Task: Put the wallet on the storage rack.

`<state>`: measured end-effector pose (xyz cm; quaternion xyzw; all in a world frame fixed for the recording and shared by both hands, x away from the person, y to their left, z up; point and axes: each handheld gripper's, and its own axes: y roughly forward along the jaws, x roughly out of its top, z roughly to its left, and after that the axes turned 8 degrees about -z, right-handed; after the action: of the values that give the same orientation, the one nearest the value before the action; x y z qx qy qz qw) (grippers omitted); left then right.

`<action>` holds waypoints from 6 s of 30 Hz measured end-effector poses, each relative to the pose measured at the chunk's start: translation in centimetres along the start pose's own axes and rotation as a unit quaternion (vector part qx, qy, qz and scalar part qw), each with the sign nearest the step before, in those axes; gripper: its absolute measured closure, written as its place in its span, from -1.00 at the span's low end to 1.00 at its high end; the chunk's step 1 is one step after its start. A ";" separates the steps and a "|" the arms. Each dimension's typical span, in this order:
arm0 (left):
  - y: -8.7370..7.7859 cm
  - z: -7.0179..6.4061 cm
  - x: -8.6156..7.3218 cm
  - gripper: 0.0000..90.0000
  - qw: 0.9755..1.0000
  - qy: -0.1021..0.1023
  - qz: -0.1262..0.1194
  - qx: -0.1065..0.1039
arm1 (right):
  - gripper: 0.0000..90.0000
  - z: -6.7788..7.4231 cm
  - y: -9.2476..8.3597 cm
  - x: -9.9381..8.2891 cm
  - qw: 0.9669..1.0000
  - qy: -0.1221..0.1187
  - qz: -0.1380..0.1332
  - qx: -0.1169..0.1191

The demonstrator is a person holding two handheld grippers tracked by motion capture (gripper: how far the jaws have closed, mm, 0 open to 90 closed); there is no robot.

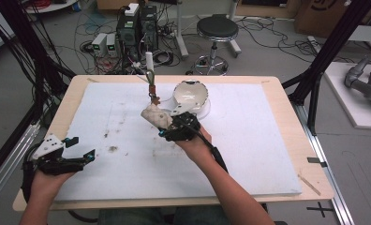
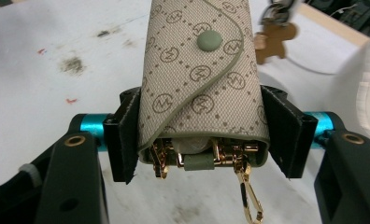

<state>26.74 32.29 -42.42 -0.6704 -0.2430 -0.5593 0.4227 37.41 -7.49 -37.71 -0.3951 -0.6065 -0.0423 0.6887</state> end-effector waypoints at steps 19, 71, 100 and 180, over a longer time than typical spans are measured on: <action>0.4 -0.2 0.1 -0.64 1.000 0.001 0.003 -0.003 | -0.20 -5.1 -4.8 0.5 0.998 0.018 -0.012 -0.064; 0.6 0.2 -0.1 -0.64 1.000 0.001 0.010 -0.003 | -0.21 -10.5 0.7 1.2 0.983 -0.004 0.111 -0.145; 2.2 -0.7 0.7 -0.64 0.999 0.015 -0.001 -0.033 | -0.50 -9.7 -5.6 0.8 0.990 0.005 0.027 -0.136; 4.8 -1.6 1.7 -0.64 0.997 0.001 -0.033 -0.064 | -0.57 -9.6 -14.4 -12.1 0.986 0.068 -0.041 -0.148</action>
<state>30.11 28.23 -42.22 -0.6873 -0.2281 -0.5878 0.3607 34.23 -28.16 -40.71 -0.4633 -0.5611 -0.1870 0.6600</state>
